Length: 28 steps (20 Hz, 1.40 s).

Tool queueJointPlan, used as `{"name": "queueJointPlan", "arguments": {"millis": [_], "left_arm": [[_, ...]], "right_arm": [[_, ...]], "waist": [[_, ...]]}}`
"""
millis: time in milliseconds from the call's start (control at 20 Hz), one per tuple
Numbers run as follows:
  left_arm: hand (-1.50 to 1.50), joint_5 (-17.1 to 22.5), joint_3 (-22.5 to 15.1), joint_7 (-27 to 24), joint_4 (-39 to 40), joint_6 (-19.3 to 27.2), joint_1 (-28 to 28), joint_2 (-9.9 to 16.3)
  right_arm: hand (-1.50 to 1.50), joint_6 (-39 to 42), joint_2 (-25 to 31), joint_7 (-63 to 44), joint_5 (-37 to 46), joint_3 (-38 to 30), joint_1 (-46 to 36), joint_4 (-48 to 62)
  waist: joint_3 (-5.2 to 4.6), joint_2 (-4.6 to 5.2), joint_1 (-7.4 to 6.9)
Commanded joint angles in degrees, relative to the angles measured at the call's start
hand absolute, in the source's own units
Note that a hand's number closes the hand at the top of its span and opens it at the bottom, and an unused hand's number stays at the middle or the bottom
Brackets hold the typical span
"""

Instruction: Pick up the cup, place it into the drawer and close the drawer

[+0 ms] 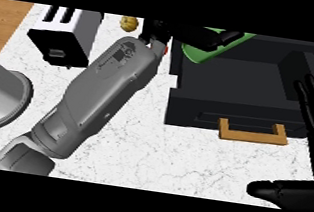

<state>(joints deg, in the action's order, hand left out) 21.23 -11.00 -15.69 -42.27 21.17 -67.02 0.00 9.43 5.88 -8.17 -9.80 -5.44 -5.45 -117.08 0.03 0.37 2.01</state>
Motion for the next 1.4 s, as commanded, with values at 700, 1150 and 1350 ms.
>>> {"name": "queueJointPlan", "arguments": {"millis": [700,1150,1350], "left_arm": [[1.50,12.2,-15.7,-4.9,18.3,3.9,-9.0,0.0],[-1.50,12.8,-23.1,-1.8,20.1,6.5,-9.3,0.0],[-1.50,16.3,-21.9,-4.2,18.5,5.6,-8.7,0.0]], "right_arm": [[-1.50,2.7,-0.3,3.4,-0.7,1.5,-1.5,4.3],[-1.50,1.1,-1.5,2.4,0.5,2.8,-3.6,4.5],[-1.50,1.5,-1.6,0.9,-1.6,3.0,-1.8,0.3]], "waist": [[0.09,1.07,3.76],[0.07,1.06,3.85],[0.03,0.98,4.41]]}}
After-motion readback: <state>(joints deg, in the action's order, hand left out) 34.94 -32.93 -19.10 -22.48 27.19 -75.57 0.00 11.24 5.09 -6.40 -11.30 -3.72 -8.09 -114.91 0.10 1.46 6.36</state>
